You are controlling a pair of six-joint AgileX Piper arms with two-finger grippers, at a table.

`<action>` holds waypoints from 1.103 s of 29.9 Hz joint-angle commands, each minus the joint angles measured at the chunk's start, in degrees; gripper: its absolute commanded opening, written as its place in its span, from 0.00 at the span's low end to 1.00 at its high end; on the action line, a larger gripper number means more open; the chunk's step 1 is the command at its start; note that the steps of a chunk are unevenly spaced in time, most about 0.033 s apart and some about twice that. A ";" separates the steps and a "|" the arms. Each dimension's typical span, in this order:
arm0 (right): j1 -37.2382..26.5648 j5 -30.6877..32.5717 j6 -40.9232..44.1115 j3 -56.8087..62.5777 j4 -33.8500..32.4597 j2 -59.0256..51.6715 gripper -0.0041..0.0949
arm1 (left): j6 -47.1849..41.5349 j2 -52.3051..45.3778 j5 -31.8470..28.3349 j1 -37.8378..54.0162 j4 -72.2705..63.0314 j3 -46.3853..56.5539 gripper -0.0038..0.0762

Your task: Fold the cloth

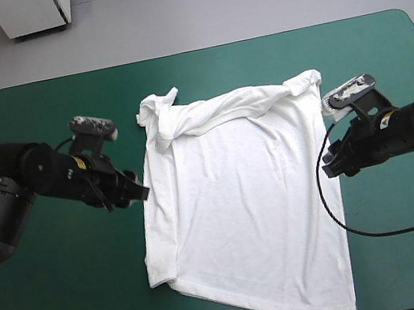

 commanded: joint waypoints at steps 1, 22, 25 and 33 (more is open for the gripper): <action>0.40 -1.37 1.00 0.79 -1.76 -3.26 0.62 | 1.41 -3.00 1.91 -4.26 -0.58 6.26 0.57; 0.40 -2.00 1.00 3.21 -1.76 -4.38 0.62 | 3.86 -2.27 -15.08 -8.64 -1.14 30.27 0.57; 0.40 -1.48 0.72 3.21 -1.89 -4.38 0.62 | 4.29 -0.44 -15.33 -8.64 -1.65 31.04 0.57; 6.83 6.89 -0.82 5.13 -9.77 -4.50 0.62 | 5.84 4.05 -16.51 -8.91 -3.72 31.04 0.55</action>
